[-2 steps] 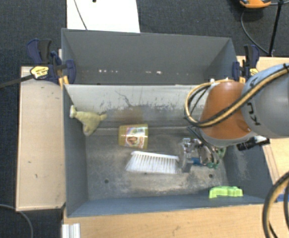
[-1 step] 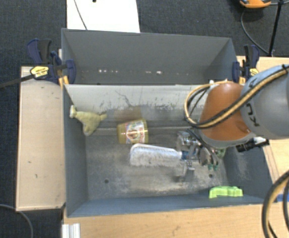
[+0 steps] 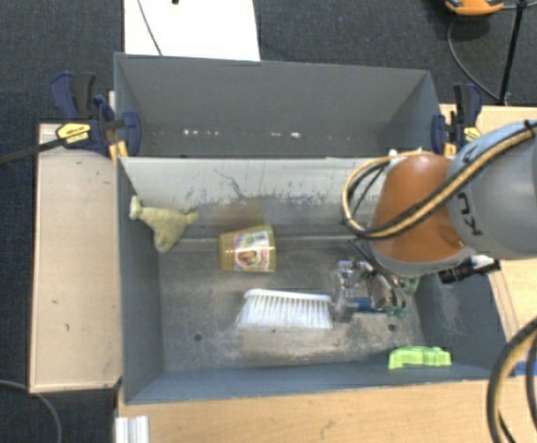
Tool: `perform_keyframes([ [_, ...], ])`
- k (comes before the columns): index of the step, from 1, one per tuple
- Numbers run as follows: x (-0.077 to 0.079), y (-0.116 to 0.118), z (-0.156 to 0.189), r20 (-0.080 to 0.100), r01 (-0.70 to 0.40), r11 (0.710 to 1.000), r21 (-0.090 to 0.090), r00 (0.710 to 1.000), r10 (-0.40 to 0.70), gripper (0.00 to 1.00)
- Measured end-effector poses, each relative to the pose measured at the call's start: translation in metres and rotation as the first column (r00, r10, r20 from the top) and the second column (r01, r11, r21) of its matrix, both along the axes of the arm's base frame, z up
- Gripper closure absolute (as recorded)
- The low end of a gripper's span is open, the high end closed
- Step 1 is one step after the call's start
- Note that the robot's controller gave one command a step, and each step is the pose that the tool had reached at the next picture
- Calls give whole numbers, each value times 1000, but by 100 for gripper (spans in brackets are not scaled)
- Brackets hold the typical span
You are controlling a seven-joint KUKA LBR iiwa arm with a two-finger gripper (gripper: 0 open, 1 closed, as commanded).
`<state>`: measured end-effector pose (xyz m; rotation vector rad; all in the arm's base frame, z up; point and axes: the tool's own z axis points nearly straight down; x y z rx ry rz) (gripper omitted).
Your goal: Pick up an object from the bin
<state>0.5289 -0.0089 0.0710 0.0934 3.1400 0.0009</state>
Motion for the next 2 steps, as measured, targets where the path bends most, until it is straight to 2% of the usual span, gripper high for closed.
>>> perform_keyframes([
  [1, 0, 0, 0, 2, 0, 1000, 0, 1000, 0, 0],
  [2, 0, 0, 0, 2, -2, 1000, 0, 1000, 2, 100],
])
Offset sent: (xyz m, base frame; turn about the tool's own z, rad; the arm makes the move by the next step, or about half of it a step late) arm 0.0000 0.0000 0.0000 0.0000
